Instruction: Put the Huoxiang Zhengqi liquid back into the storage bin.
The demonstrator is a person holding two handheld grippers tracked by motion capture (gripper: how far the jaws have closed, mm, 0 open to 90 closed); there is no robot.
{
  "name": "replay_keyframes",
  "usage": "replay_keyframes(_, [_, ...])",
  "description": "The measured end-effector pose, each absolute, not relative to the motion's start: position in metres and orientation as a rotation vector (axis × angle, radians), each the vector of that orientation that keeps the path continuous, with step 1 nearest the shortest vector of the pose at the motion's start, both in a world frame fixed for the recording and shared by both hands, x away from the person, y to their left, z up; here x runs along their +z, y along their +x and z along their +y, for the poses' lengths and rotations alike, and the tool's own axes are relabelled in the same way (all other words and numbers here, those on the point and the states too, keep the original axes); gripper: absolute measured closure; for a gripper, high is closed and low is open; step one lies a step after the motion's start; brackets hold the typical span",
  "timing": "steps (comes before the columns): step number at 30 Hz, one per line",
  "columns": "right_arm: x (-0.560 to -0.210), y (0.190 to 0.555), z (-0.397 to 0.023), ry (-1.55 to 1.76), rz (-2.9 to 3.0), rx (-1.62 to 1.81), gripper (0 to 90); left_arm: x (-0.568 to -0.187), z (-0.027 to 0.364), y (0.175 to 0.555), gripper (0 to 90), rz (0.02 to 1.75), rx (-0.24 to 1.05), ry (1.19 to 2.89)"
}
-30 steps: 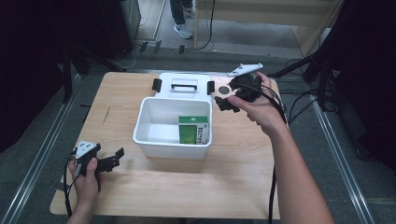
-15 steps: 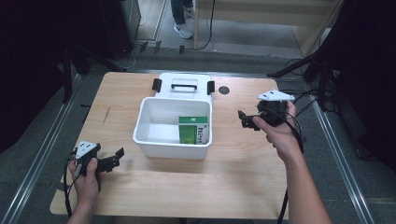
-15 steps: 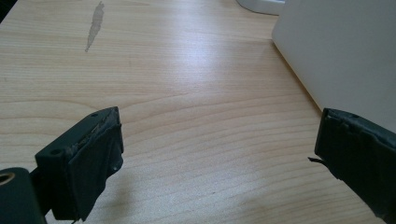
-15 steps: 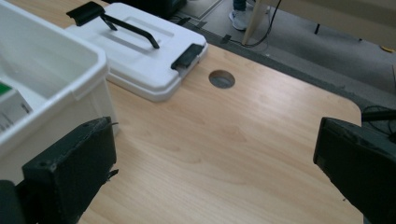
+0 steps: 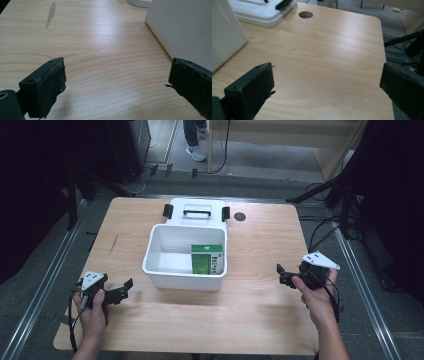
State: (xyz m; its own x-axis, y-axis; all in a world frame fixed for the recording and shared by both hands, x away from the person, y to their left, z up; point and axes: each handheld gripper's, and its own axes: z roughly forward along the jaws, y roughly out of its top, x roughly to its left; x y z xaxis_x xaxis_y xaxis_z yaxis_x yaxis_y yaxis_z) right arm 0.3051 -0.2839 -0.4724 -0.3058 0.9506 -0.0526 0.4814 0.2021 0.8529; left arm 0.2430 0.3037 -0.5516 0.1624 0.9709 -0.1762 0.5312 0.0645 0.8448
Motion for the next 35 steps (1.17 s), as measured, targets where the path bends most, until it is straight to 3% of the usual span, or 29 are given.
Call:
replay_keyframes(17, [-0.537, 0.243, -0.340, 1.474, 1.713, 0.984, 0.0, -0.552, 0.303, 0.243, 2.1, 1.483, 0.651, 1.581])
replay_keyframes(25, [-0.546, 0.222, -0.352, 1.496, 1.660, 1.022, 0.5, -0.552, 0.303, 0.243, 2.1, 1.483, 0.651, 1.582])
replay_keyframes(35, [-0.546, 0.223, -0.350, 1.512, 1.653, 0.996, 0.6, -0.552, 0.303, 0.243, 2.1, 1.484, 0.652, 1.588])
